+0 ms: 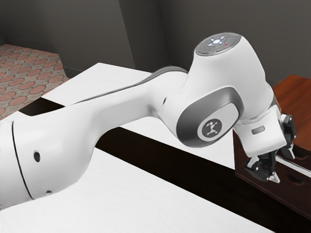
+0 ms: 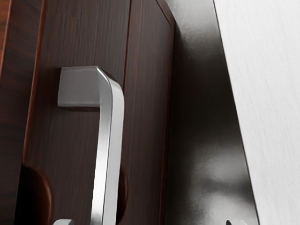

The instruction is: Pull the drawer handle with one arm to open the drawer

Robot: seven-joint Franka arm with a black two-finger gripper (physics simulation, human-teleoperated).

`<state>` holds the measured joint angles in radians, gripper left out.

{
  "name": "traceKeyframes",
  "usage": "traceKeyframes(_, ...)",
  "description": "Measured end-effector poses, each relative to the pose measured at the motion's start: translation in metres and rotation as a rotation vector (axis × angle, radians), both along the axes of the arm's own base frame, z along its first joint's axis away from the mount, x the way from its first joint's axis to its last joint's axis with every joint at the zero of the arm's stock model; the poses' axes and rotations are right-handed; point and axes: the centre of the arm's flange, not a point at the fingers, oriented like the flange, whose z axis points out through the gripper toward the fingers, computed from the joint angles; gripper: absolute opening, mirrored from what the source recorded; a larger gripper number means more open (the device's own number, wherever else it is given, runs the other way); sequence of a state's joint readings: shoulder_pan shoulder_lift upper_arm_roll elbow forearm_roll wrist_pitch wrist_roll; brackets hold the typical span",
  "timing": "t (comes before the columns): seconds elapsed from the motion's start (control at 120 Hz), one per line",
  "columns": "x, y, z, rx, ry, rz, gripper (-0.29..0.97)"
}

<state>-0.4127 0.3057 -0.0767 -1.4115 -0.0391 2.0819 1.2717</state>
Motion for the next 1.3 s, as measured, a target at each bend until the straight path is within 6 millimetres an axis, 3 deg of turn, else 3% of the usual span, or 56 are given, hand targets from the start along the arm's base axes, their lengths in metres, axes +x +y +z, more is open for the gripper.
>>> traceKeyframes(0.775, -0.006, -0.008, -0.003, -0.005, -0.005, -0.010, 0.14)
traceKeyframes(1.3, -0.031, 0.001, -0.002, 0.009, 0.013, -0.010, 0.05)
